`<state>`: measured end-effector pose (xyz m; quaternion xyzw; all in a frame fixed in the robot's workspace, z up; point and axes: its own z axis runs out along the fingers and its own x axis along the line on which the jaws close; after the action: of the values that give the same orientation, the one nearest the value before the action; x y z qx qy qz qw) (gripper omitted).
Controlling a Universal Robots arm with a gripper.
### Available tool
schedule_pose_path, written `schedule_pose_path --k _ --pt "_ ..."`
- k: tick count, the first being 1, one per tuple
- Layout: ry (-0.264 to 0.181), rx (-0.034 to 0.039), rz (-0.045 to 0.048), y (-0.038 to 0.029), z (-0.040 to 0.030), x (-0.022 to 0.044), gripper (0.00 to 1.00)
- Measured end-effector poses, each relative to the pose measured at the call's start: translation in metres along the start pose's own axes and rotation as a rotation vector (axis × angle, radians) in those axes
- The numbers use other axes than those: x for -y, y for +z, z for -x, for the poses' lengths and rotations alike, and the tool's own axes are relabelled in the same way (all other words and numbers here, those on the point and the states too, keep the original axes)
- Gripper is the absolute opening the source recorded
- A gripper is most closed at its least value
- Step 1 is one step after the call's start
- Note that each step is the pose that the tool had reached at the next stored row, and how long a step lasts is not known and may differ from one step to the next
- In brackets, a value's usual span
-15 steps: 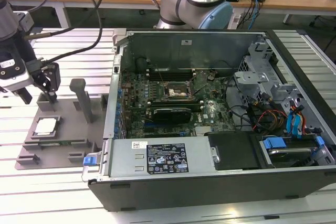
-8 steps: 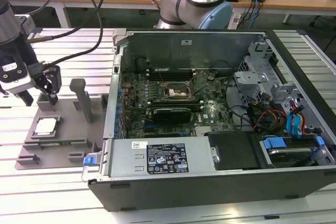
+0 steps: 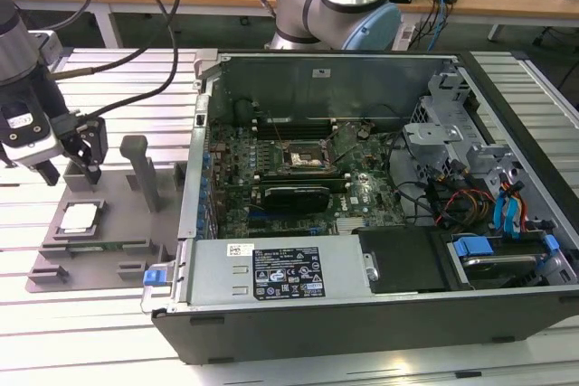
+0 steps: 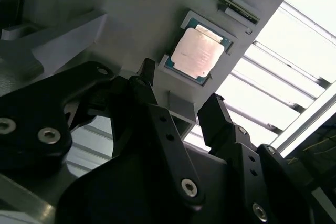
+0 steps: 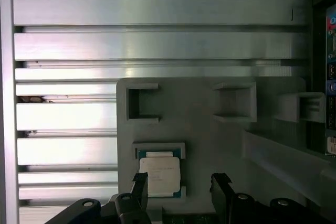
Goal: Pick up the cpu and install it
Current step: 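Pick up the cpu and move it towards the insertion slot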
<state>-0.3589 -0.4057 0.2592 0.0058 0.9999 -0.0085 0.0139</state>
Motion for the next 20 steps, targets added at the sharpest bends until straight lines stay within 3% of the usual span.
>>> schedule_pose_path --k 9,16,20 --pt "0.000 -0.0001 -0.0002 0.0081 -0.0007 0.0000 0.60" --pt "0.000 -0.0001 -0.0006 0.0140 -0.0143 0.0084 0.60" --pt "0.000 -0.0001 -0.0005 0.0169 -0.0151 0.0083 0.60"
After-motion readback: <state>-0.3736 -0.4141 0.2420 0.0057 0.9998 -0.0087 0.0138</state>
